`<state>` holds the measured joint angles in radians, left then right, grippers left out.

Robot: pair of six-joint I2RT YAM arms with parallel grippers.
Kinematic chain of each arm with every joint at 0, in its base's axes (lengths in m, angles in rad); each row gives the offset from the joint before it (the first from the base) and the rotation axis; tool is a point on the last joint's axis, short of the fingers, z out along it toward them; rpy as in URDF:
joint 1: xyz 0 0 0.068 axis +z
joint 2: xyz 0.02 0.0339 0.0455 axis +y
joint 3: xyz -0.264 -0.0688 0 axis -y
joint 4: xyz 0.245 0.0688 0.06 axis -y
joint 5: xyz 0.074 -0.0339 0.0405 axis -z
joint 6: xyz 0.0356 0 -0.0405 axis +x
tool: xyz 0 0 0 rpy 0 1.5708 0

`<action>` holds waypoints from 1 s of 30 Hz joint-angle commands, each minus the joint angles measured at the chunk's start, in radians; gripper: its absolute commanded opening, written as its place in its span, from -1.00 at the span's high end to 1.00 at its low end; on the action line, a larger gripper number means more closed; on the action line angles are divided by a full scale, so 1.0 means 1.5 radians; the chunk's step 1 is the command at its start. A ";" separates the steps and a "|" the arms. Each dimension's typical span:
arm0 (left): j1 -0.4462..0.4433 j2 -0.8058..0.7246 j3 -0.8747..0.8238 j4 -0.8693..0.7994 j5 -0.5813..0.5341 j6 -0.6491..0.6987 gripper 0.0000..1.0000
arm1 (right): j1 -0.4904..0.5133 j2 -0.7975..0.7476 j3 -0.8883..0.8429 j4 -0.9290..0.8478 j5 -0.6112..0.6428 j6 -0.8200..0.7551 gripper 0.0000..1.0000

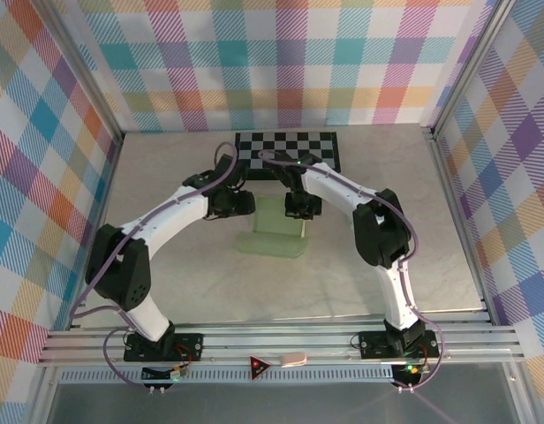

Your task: Fold the paper box

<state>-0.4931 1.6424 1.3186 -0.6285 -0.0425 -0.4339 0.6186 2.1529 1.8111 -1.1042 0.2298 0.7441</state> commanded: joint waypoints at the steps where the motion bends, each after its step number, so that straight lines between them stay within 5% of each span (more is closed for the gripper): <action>1: 0.009 -0.045 0.062 -0.052 -0.026 -0.008 -0.06 | -0.039 -0.039 -0.032 -0.034 -0.094 0.125 1.00; 16: 0.010 -0.129 0.182 -0.114 -0.013 0.100 -0.02 | -0.084 -0.071 -0.158 0.061 -0.406 0.737 1.00; 24: 0.014 -0.190 0.108 -0.070 0.092 0.133 -0.12 | -0.082 -0.067 -0.217 0.156 -0.429 0.846 0.99; 30: 0.026 -0.195 0.108 -0.090 0.140 0.126 -0.11 | -0.081 -0.050 -0.221 0.173 -0.431 0.837 0.79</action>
<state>-0.4702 1.3785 1.4899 -0.7574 0.1028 -0.2600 0.4915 2.0647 1.4921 -0.8635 -0.3878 1.9568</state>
